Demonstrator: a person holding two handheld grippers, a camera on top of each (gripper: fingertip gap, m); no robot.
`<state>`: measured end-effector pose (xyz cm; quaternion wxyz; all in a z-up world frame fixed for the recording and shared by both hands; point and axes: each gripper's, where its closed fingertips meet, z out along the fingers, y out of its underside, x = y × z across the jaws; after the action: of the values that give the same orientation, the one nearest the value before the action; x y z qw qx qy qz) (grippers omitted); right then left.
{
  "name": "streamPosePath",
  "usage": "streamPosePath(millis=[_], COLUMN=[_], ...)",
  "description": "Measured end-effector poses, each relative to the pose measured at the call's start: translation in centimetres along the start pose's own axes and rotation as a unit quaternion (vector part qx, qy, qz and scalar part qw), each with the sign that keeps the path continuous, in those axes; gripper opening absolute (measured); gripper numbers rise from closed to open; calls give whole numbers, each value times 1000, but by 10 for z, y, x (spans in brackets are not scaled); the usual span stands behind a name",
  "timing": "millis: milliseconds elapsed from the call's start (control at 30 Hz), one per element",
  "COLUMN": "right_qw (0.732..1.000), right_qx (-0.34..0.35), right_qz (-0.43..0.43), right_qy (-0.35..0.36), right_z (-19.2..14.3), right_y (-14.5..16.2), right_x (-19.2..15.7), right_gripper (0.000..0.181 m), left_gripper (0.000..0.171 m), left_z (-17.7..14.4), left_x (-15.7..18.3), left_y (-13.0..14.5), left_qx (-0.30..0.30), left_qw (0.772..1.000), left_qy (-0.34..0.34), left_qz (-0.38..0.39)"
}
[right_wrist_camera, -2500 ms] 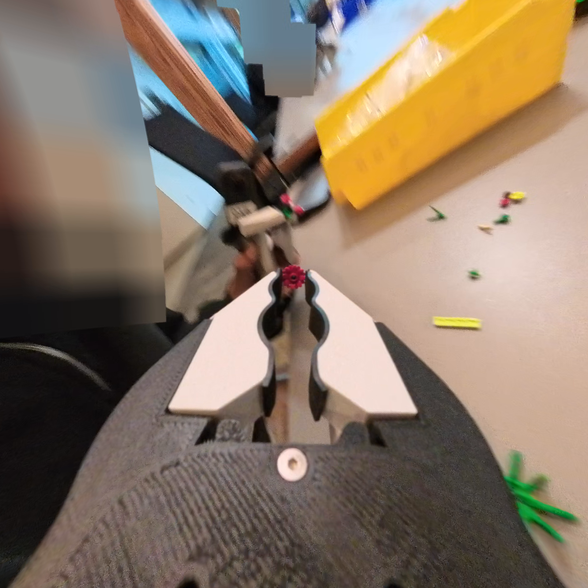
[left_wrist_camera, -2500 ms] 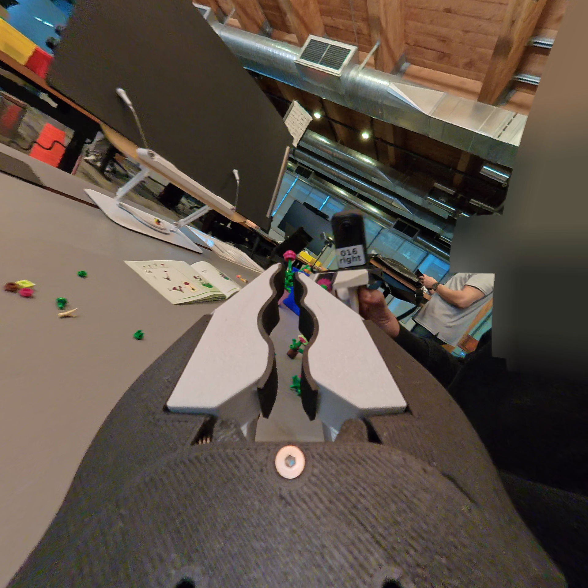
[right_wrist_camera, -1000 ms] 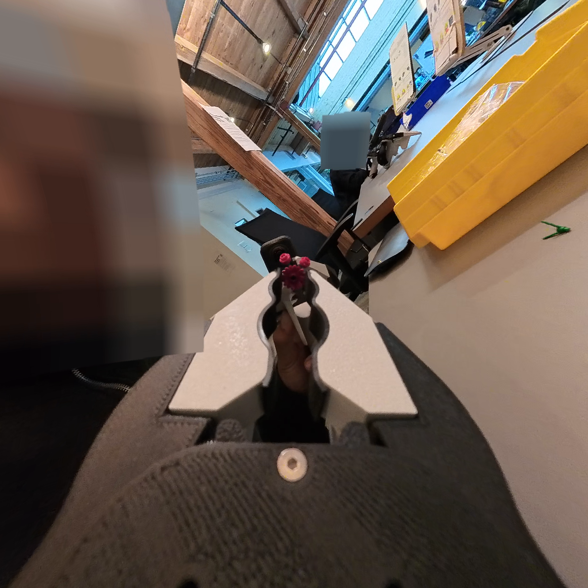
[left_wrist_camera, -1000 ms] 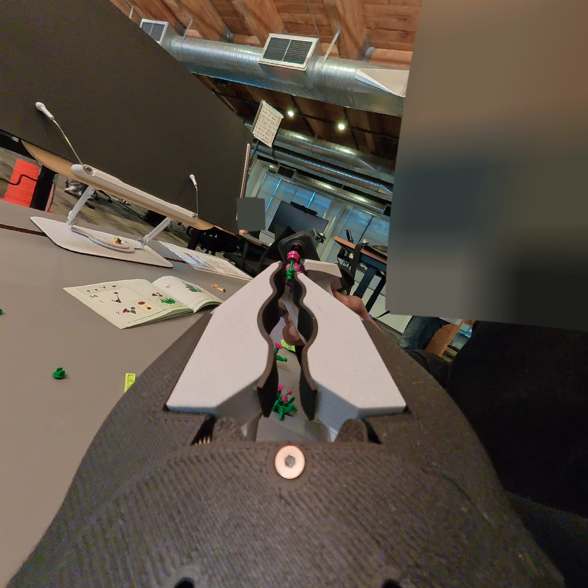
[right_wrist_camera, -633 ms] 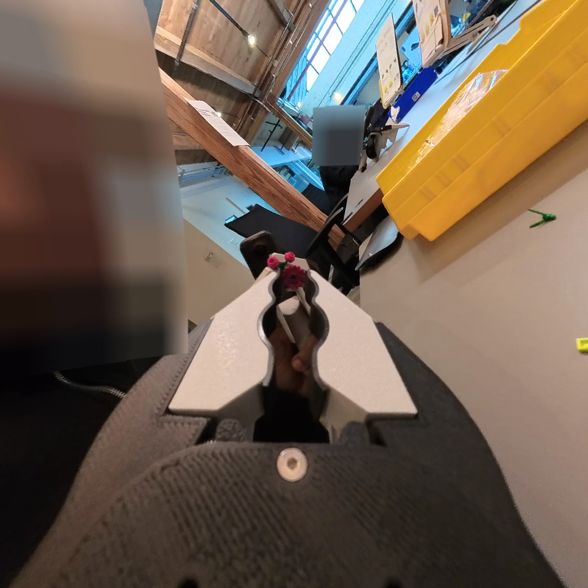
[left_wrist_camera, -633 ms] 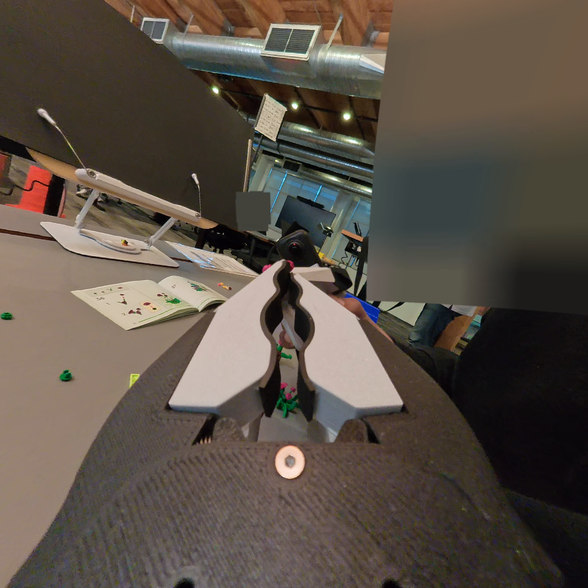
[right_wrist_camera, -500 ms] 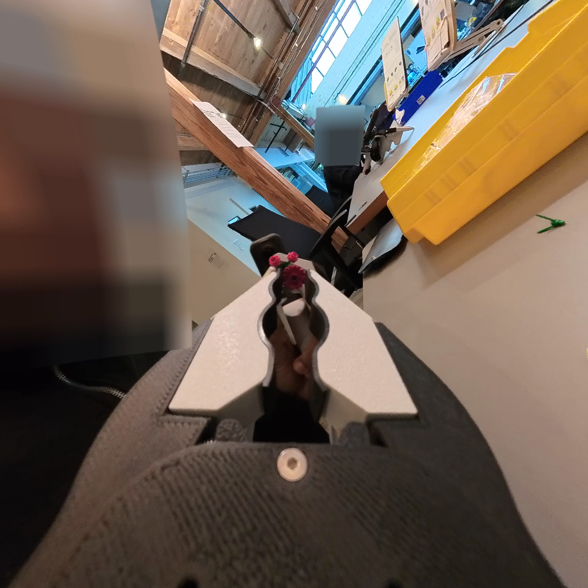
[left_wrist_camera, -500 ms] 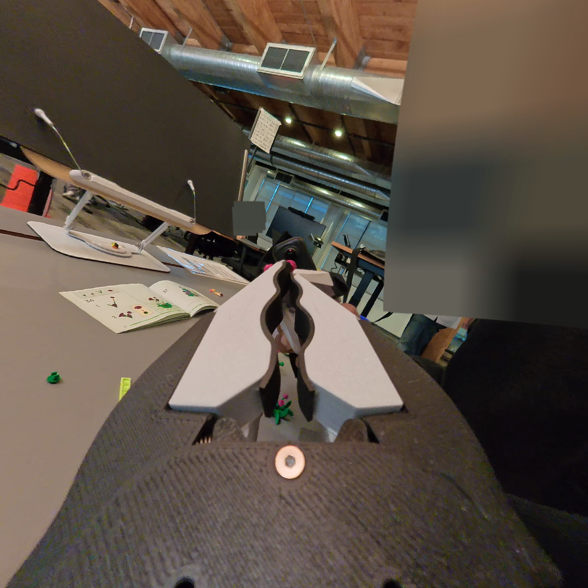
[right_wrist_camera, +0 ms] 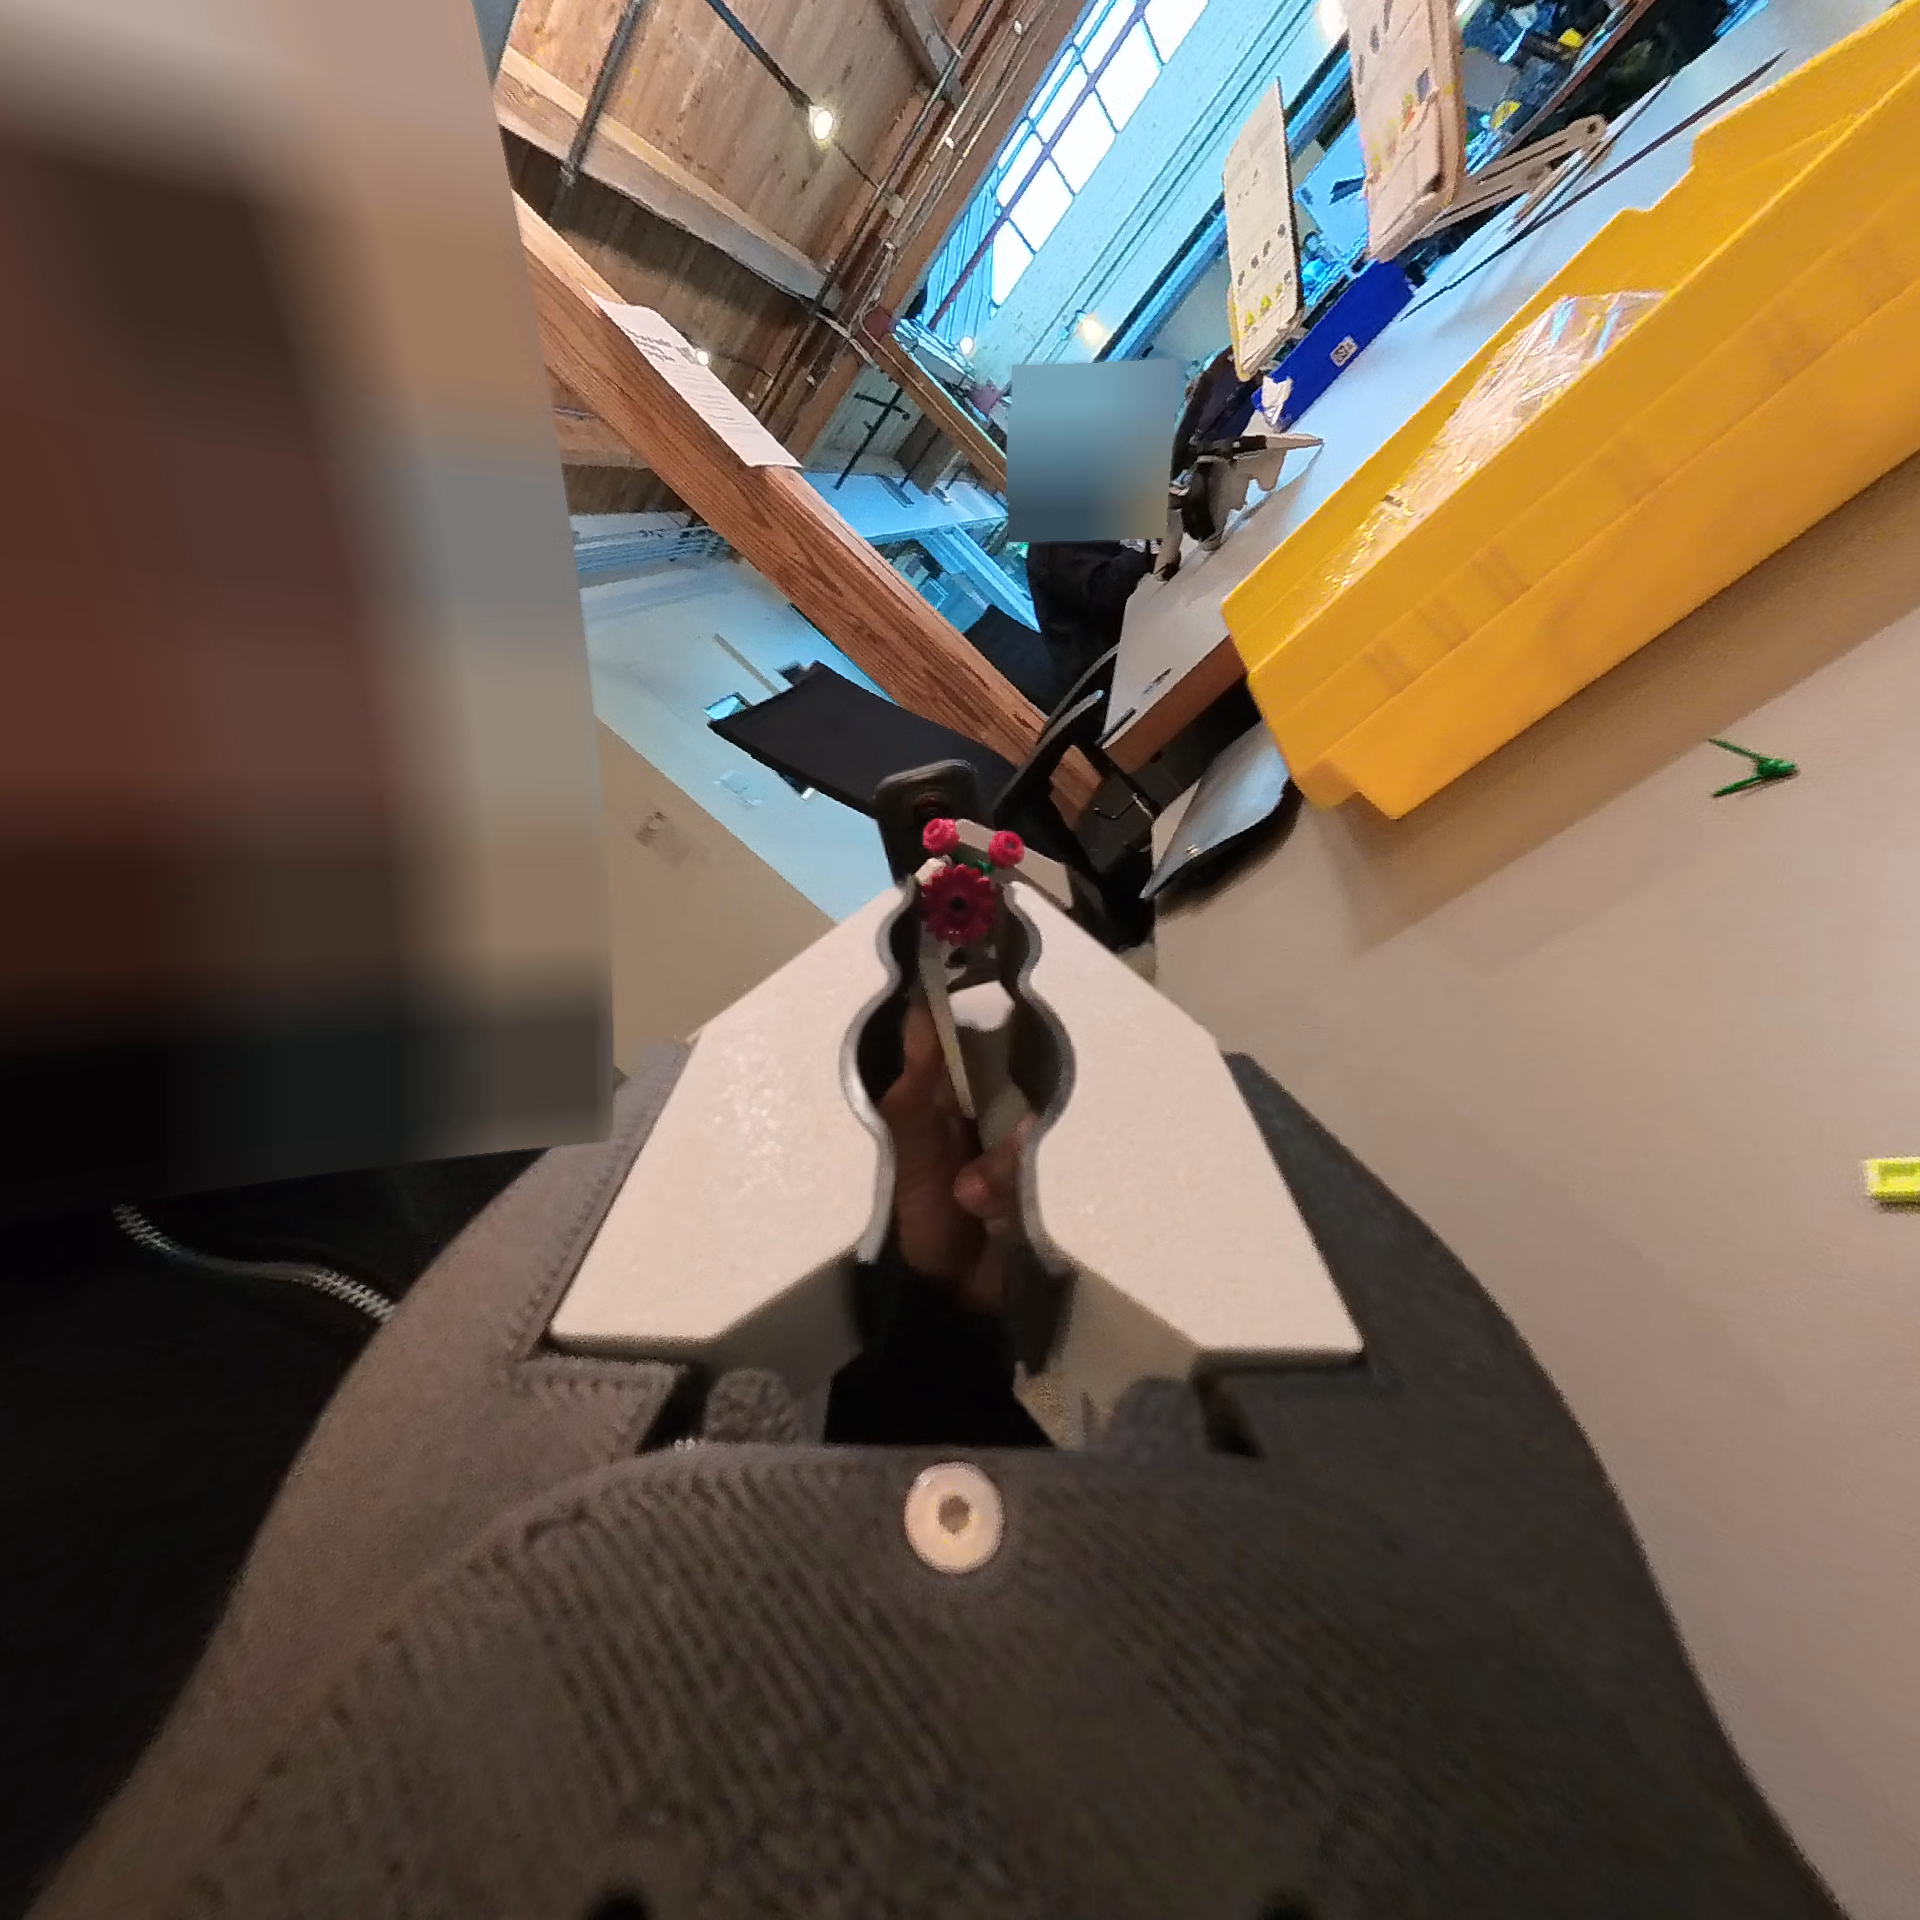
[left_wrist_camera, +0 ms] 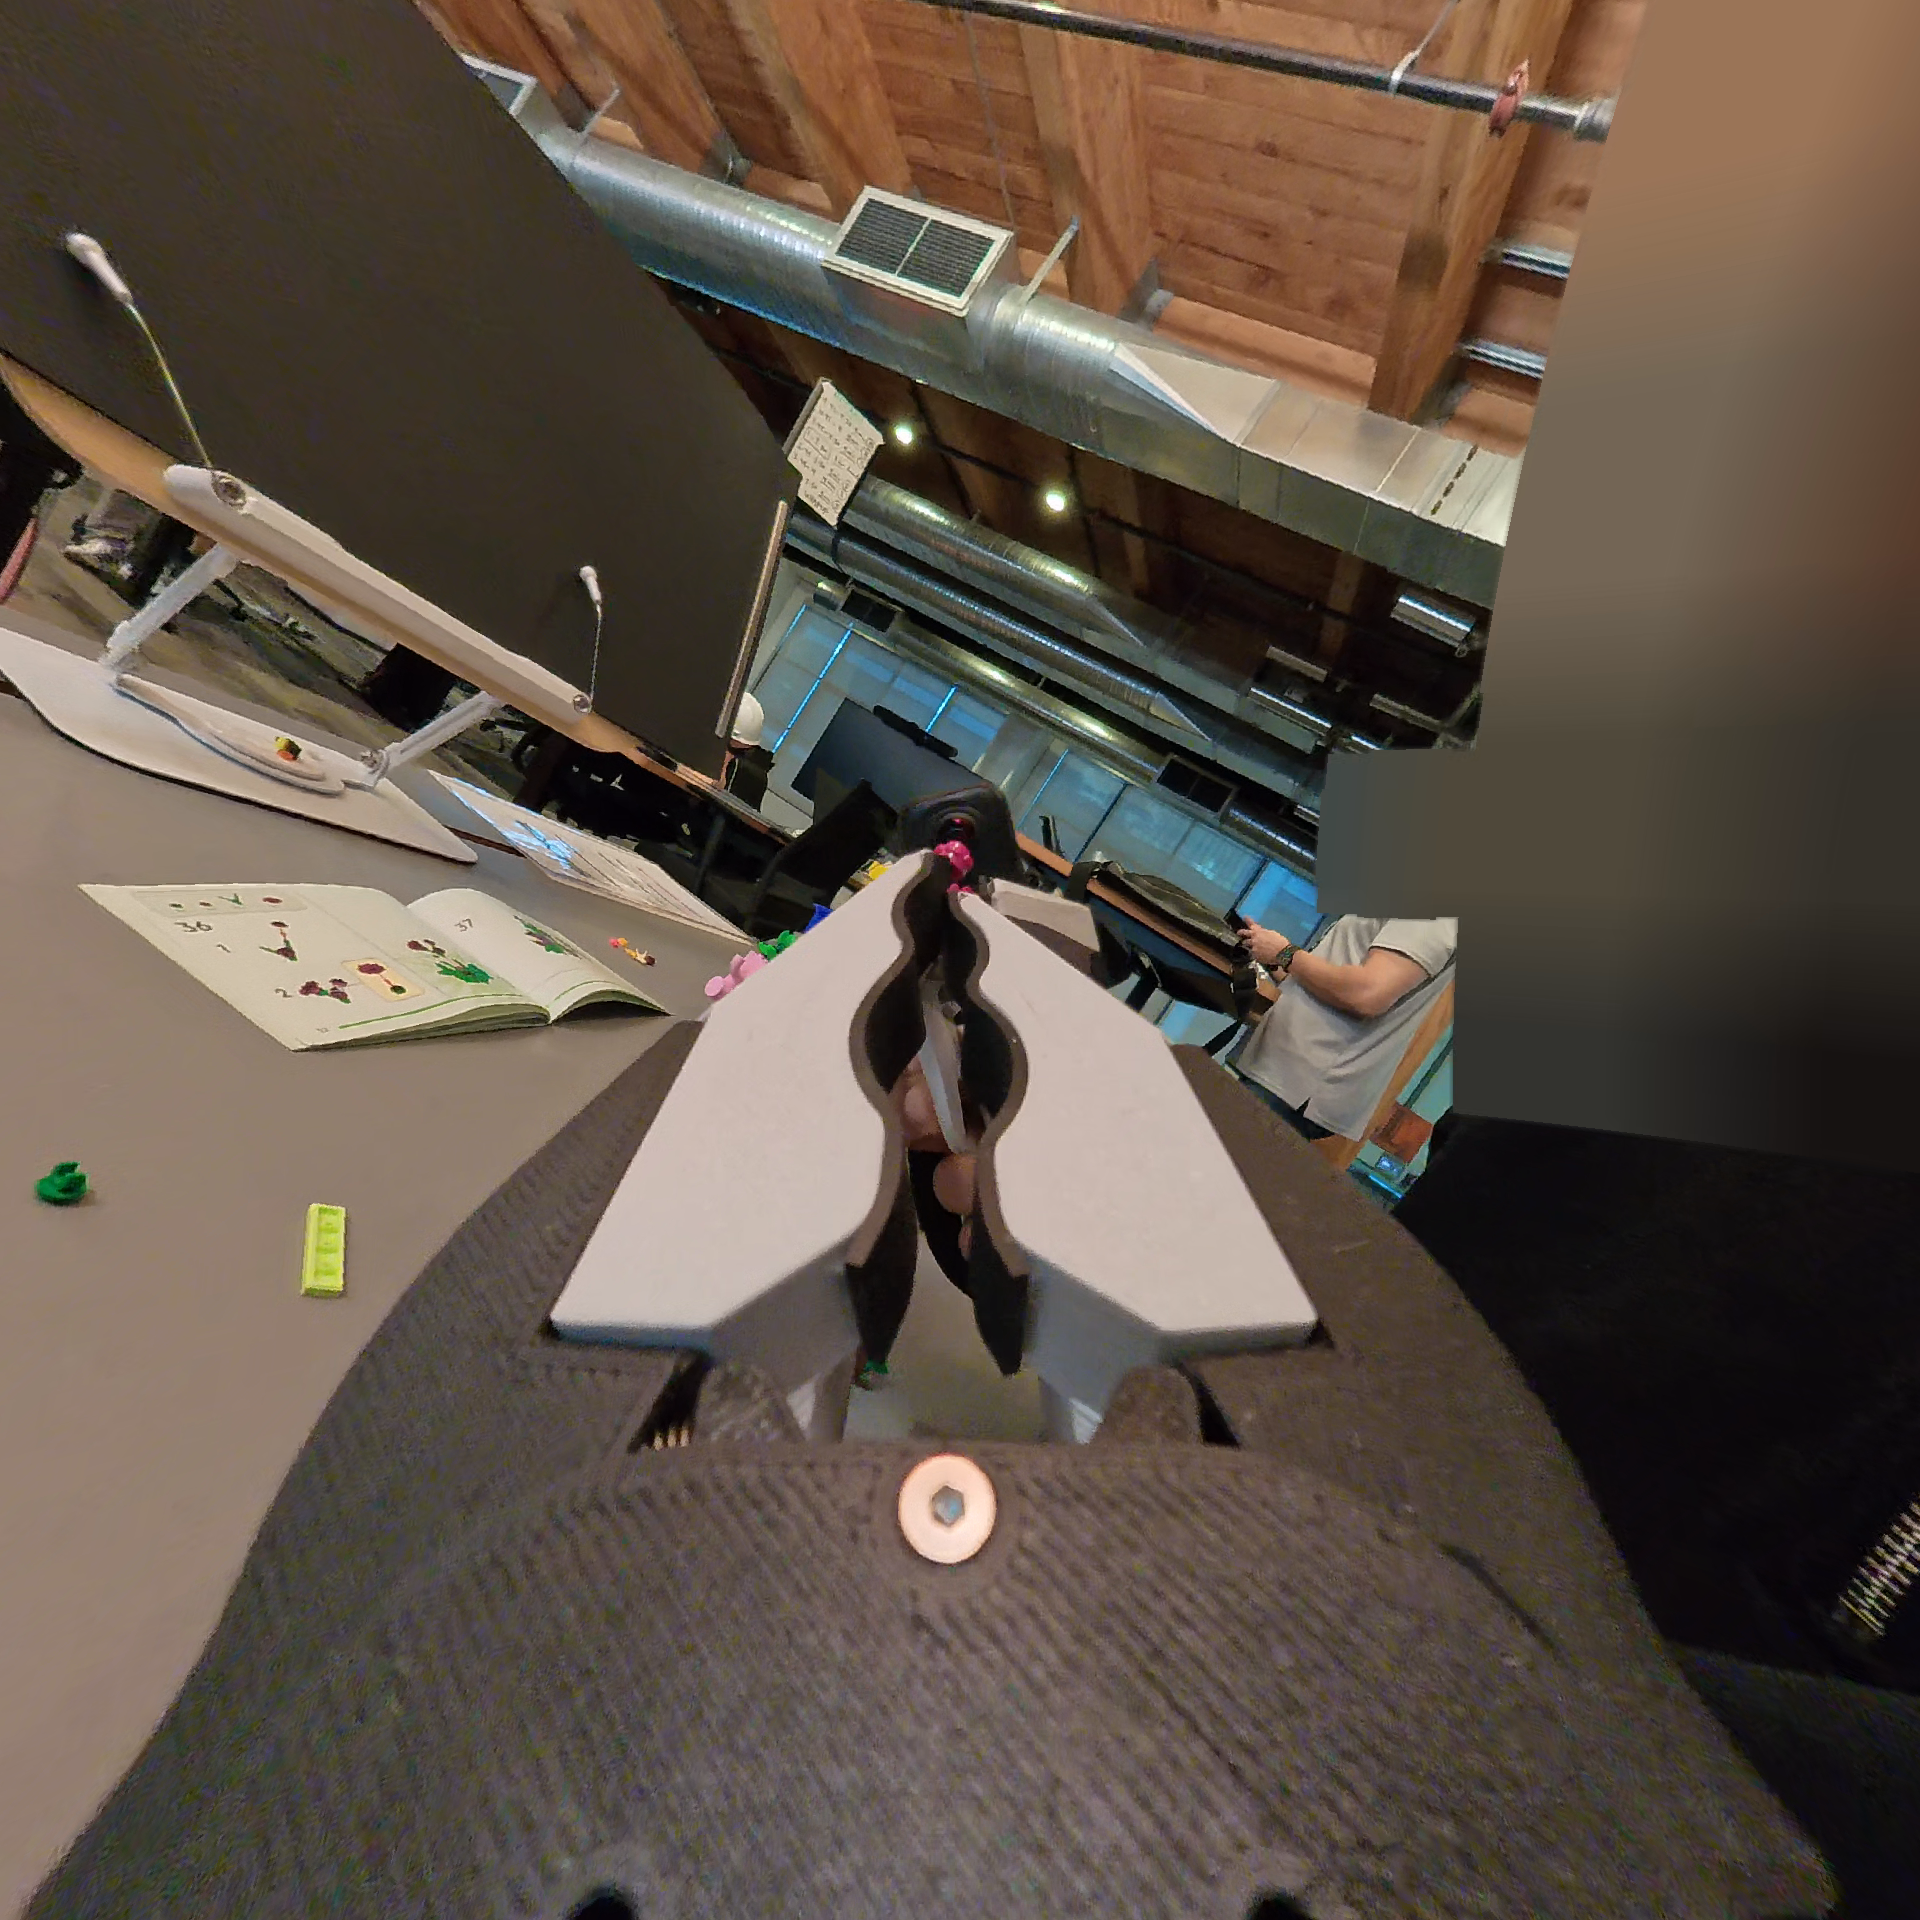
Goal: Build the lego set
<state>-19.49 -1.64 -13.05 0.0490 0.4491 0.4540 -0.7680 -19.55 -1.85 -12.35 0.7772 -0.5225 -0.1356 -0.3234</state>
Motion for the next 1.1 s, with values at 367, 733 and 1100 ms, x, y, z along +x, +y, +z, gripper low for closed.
streamPosePath(millis=[367,733,1100], right_qw=[996,972,863], right_qx=[-8,-90,-289], right_qz=[-77,-98,-197], right_qy=[50,196,365], right_z=[6,-29,-99], right_y=[1,22,69], right_x=[1,50,89], right_gripper=[12,13,13], left_gripper=[0,0,0], left_z=[-3,-12,-14], left_x=[-1,-23,-38], left_y=[-3,-6,1], left_qx=[12,16,-26], left_qw=[1000,999,998], left_qy=[3,-22,-60], left_qz=[-18,-44,-13])
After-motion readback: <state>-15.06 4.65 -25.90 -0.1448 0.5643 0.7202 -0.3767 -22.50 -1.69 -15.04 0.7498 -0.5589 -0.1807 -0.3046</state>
